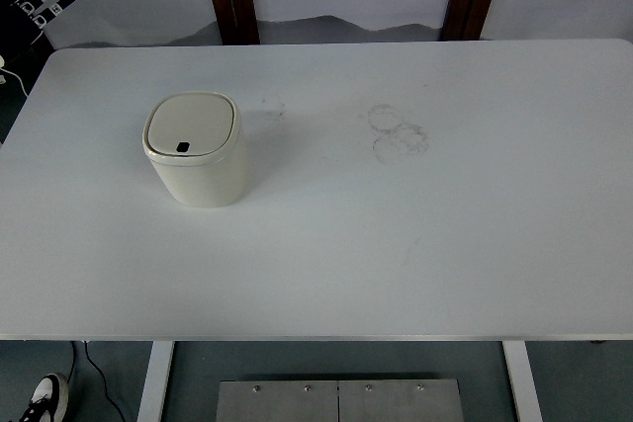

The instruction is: Open trash can

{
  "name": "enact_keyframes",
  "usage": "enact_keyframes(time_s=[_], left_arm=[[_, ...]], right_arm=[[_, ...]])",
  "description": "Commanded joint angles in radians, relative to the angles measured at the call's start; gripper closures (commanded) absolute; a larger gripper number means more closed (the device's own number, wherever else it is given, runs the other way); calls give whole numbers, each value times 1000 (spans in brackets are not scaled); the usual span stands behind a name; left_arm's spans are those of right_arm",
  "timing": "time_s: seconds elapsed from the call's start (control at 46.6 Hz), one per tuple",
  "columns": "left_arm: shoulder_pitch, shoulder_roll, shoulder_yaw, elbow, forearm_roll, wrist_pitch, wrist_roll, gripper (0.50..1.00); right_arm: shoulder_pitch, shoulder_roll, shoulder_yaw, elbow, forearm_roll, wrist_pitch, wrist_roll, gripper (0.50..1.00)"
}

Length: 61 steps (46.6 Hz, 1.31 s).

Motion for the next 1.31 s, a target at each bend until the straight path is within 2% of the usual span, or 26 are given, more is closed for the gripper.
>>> enact_keyframes(time_s=[0.0, 0.858, 1.072, 1.287], left_arm=[[1, 0, 0, 0, -2, 1, -1, 500], [-16, 12, 6, -24, 0, 12, 11, 500], [-16, 60, 8, -156, 0, 79, 30, 500], [-18, 121, 17, -301, 1, 158, 140, 500]], right_arm=[[0, 0, 0, 0, 0, -1, 0, 505], [0, 0, 0, 0, 0, 1, 0, 505], [0, 0, 0, 0, 0, 1, 0, 505], [0, 0, 0, 0, 0, 1, 0, 505]])
